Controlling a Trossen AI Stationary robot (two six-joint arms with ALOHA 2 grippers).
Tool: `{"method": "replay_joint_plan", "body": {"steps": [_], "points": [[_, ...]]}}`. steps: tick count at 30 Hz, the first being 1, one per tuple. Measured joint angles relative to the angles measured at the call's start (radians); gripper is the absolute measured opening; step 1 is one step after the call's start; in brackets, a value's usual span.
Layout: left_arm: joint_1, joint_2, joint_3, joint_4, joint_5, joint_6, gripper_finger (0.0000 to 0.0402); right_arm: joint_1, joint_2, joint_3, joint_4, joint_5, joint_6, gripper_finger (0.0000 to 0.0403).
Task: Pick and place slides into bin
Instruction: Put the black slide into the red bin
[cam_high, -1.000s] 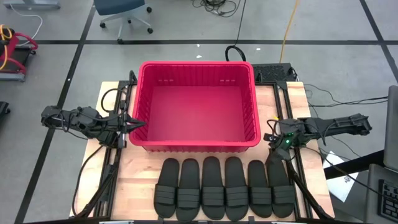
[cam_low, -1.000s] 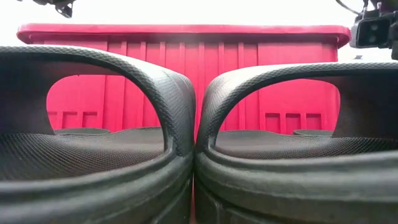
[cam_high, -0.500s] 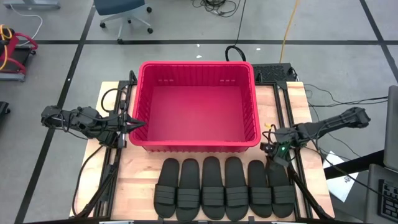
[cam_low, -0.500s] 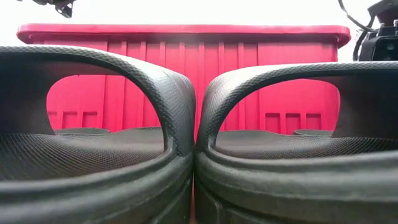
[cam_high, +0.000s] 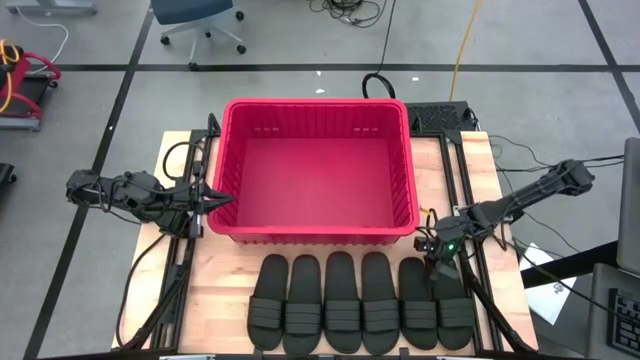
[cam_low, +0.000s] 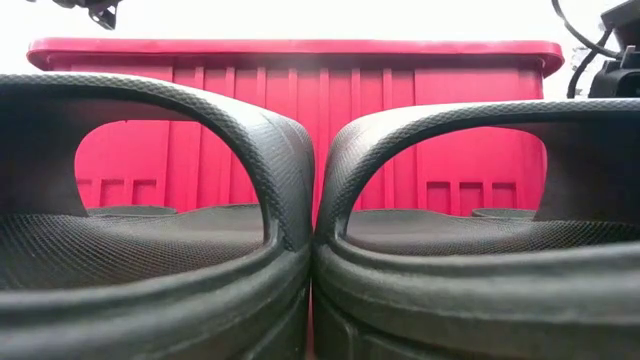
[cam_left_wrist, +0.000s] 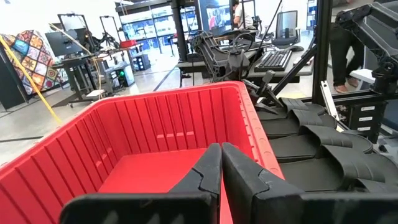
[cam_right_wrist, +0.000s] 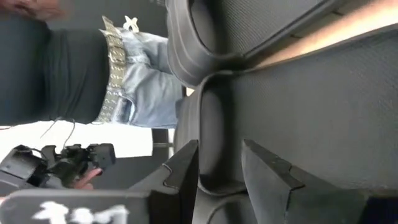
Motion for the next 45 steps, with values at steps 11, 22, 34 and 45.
{"method": "replay_joint_plan", "body": {"steps": [11, 22, 34, 45], "points": [[0.000, 0.000, 0.000, 0.000, 0.000, 0.000, 0.0019, 0.109, 0.145, 0.000, 0.166, 0.050, 0.026, 0.0114], [0.000, 0.000, 0.000, -0.001, 0.000, 0.000, 0.0019, 0.190, 0.259, 0.000, 0.281, 0.138, 0.056, 0.0114], [0.000, 0.000, 0.000, -0.001, 0.000, 0.001, 0.0019, 0.209, 0.239, 0.001, 0.278, 0.141, 0.169, 0.0096], [0.000, 0.000, 0.000, 0.000, 0.000, 0.001, 0.0019, 0.208, 0.132, 0.003, 0.338, 0.014, 0.316, 0.0039]]}}
